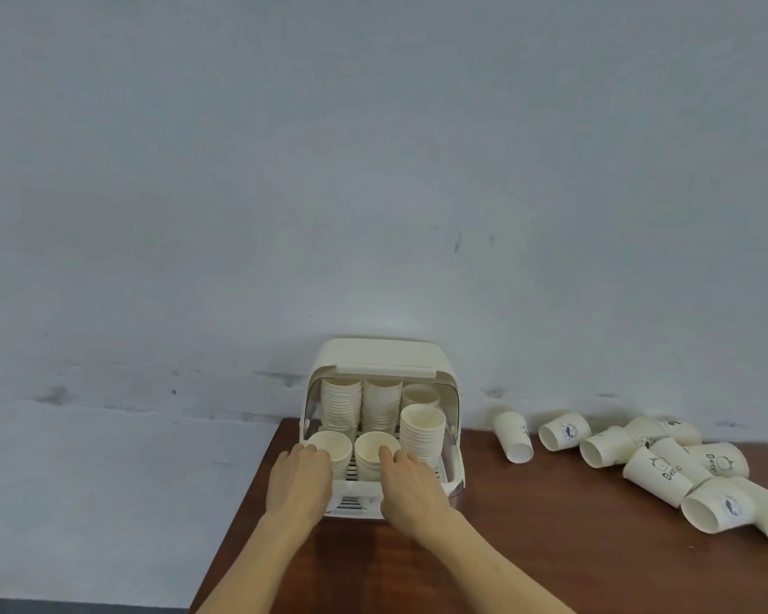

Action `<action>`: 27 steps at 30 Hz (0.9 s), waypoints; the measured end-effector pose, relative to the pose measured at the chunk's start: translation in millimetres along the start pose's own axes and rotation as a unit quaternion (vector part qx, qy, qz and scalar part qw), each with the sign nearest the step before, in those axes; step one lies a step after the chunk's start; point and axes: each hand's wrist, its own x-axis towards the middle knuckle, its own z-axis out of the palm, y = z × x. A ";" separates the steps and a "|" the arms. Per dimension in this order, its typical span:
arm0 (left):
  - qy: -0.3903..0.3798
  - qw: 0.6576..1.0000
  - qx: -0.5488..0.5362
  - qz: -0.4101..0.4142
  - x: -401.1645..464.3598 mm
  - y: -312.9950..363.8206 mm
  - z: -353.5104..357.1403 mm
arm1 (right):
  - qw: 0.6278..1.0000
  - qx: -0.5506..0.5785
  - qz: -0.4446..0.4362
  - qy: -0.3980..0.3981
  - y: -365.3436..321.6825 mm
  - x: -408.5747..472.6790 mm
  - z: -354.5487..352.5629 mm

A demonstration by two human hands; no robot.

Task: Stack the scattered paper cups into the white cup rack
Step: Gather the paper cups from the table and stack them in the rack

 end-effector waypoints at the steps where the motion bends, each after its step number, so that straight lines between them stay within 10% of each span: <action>1: -0.009 1.000 0.004 0.005 -0.5 0.5 0.4 | 1.000 0.007 0.002 0.005 0.2 -1.7 0.4; 27: 0.024 0.971 -0.183 0.150 -25.7 180.1 -23.9 | 0.981 0.083 0.172 0.040 140.0 -83.9 -20.2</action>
